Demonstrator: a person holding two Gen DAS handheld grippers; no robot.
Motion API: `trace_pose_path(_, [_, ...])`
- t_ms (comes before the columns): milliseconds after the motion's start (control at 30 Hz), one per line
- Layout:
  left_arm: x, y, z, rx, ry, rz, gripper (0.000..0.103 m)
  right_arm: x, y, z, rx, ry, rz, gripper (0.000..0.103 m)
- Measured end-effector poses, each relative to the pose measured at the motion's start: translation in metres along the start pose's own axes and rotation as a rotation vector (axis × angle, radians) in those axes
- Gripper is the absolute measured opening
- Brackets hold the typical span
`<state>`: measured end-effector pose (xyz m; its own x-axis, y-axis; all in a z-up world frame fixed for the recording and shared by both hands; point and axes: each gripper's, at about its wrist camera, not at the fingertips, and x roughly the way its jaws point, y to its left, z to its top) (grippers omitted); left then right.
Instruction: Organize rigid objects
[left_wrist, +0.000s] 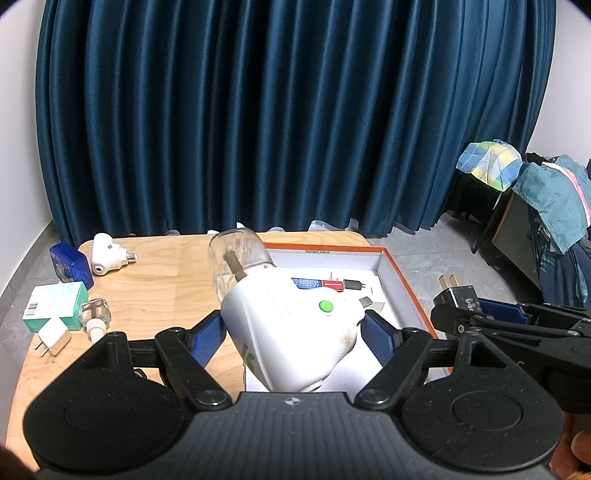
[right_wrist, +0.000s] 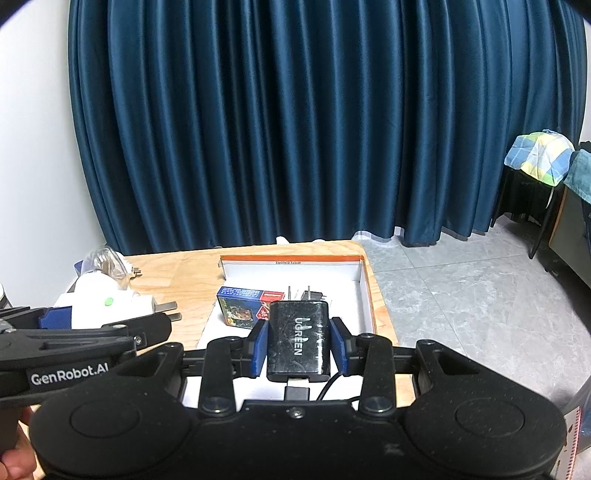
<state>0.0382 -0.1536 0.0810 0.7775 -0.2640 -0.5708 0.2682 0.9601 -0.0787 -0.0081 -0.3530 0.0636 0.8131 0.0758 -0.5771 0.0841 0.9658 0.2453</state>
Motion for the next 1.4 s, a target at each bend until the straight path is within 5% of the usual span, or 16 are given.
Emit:
trace_pose_path(867, [0.002,0.001,-0.002,-0.001,0.01,-0.002,0.081,0.004,0.002,-0.004,-0.007,0.022,-0.003,0.044])
trace_pose_path(1400, [0.029,0.001,-0.01,0.016,0.066,-0.006,0.081,0.045,-0.006,-0.008,0.01,0.088,0.0,0.044])
